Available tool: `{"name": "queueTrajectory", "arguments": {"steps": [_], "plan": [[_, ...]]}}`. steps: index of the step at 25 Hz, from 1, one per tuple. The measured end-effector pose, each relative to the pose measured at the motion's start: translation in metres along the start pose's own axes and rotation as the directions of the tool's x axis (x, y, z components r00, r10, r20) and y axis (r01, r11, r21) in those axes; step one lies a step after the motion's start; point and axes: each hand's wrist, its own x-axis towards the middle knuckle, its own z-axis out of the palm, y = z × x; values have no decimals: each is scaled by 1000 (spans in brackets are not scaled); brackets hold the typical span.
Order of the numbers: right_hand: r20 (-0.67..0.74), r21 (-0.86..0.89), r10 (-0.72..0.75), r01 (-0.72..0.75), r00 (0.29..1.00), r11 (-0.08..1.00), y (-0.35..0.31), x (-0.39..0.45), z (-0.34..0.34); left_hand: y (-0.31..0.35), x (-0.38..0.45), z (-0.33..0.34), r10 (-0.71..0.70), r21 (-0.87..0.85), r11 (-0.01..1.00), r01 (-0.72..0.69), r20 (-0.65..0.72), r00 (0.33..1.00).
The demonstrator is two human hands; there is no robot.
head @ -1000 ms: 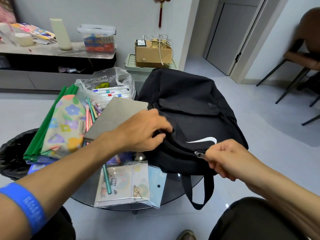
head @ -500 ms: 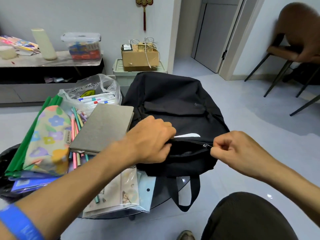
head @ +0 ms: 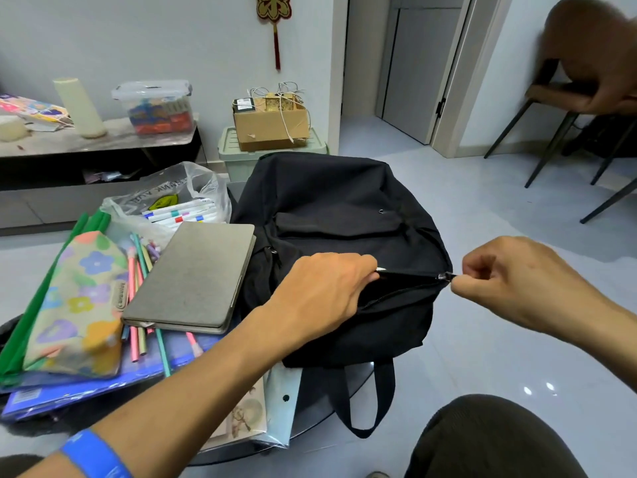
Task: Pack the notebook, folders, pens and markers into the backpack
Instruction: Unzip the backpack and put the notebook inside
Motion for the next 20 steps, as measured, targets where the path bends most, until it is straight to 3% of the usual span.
{"name": "queueTrajectory", "arguments": {"steps": [3,7,11,14,20], "plan": [[-82,-123,55,-65,995,990,22,4,5,-5,-3,1,47,-27,998,-48,-29,998],[-182,-248,1,-47,983,968,31,55,29,-3,-2,-2,105,-39,994,-105,-17,994],[-99,-289,-65,34,993,957,46,106,35,-10,-1,-12,125,-71,989,-127,-31,992],[0,-277,-39,38,999,960,60,128,37,-10,-2,-15,77,-142,986,-84,-50,996],[70,-168,-27,38,997,985,63,143,48,-28,-10,-24,-68,-363,932,-4,-184,981]]}}
